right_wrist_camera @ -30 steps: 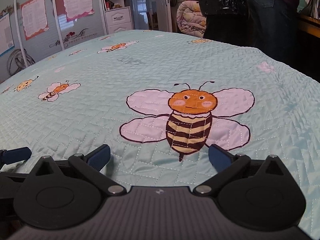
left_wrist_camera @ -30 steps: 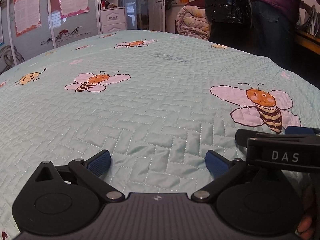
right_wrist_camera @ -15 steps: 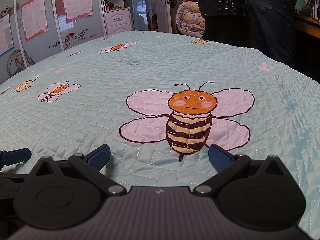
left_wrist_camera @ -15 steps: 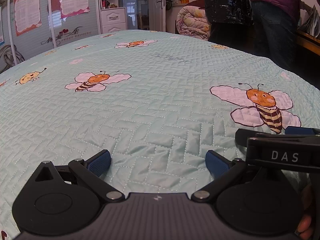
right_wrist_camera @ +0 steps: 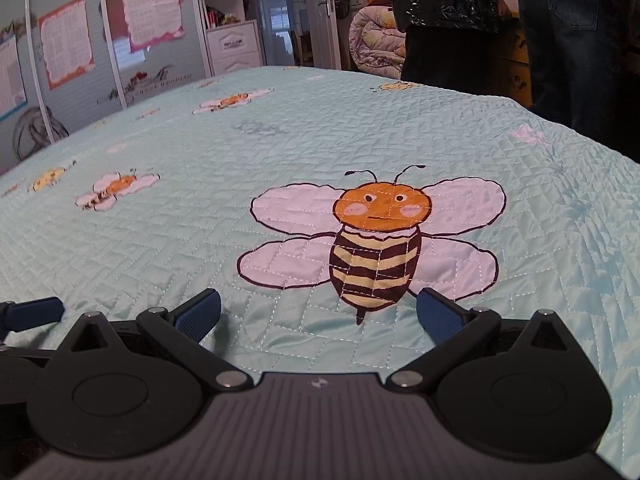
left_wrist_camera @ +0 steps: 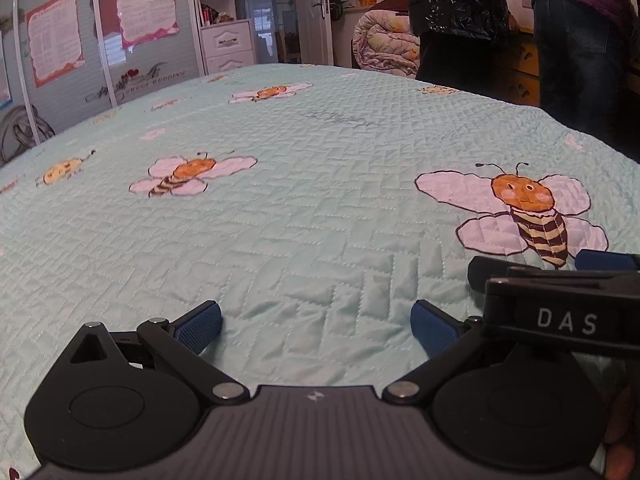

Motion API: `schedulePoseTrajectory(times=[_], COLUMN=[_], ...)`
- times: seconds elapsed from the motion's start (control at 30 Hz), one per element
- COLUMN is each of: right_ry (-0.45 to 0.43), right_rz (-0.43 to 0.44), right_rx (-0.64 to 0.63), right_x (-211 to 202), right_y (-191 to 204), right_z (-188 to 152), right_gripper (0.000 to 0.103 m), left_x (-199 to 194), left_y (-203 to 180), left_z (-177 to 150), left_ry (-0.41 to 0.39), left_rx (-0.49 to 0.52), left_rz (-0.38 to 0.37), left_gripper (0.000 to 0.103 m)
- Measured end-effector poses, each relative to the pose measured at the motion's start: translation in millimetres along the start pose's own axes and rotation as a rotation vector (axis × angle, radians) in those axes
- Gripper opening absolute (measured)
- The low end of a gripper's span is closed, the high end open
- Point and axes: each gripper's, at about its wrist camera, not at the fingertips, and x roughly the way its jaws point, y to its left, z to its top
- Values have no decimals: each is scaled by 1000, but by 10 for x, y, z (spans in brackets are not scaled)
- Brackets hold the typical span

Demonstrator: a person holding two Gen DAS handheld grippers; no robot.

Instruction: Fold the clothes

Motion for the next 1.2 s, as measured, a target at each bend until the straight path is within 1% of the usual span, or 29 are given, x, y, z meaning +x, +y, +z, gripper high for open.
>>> schedulePoseTrajectory(times=[0.17,0.43,0.67,1.2], right_ry=[-3,-5,5,11], right_rz=[1,-1,-22,-22], right_rx=[13,11,2,3], right_x=[13,32,16,7], right_y=[-12,-8,21,23], right_z=[3,3,6,3], right_gripper=[103,103,103,103], left_x=[34,19,-10,3], left_y=[7,6,-2,9], left_z=[-2,-10,-19,-12], left_ry=[2,2,-1,3], left_rx=[-23,-24,-16,-26], left_rz=[7,4,2,-4], left_gripper=[103,103,103,103])
